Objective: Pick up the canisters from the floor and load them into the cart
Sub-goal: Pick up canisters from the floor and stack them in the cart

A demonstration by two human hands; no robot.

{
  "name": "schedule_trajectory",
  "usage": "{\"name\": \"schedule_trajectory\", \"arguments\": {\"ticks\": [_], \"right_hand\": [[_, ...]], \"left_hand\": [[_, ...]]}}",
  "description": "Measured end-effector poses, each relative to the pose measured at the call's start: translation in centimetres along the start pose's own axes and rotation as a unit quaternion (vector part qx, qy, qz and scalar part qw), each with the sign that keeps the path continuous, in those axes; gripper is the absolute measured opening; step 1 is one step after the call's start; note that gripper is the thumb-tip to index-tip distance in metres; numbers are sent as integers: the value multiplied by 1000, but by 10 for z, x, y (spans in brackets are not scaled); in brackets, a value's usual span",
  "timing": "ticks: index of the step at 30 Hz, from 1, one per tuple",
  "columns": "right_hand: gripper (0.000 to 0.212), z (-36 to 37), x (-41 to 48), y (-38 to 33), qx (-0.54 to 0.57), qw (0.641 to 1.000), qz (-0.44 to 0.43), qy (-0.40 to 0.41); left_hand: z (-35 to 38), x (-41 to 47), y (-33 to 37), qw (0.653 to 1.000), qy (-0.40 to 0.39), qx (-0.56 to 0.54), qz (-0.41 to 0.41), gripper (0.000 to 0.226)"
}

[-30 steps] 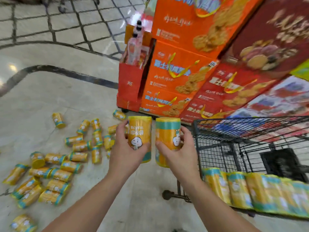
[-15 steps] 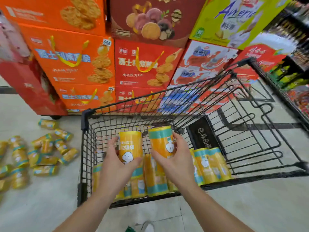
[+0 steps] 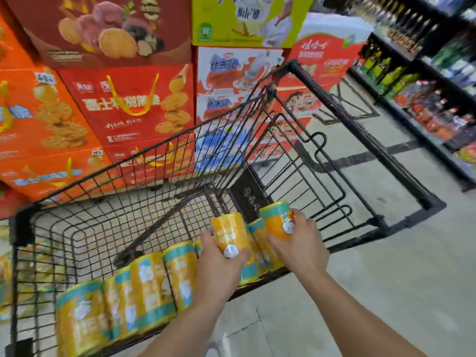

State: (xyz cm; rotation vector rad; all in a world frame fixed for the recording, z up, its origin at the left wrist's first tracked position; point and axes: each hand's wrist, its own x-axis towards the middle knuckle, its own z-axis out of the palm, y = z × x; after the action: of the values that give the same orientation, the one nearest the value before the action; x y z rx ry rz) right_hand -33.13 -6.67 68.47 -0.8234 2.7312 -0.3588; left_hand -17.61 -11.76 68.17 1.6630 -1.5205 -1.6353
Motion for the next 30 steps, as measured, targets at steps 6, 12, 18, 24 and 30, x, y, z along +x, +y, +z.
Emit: {"name": "schedule_trajectory", "arguments": {"ticks": [6,12,18,24,30], "right_hand": [[53,1,21,10,-42,999,26,-23],[49,7,20,13,-79,996,0,-33],[42,8,20,11,-58,998,8,-21],[43,5,-2,-30,-44,999,-22,2],[41,23,-70,-173,12,983,-181,-1]], "left_hand": [[31,3,3,998,-3,41,-50,67],[45,11,10,997,-57,34,-37,64],[45,7,3,989,-137,1,-51,35],[-22,7,-5,994,-87,-39,-51,34],[-193,-5,-21,991,60,-119,7,25]]}}
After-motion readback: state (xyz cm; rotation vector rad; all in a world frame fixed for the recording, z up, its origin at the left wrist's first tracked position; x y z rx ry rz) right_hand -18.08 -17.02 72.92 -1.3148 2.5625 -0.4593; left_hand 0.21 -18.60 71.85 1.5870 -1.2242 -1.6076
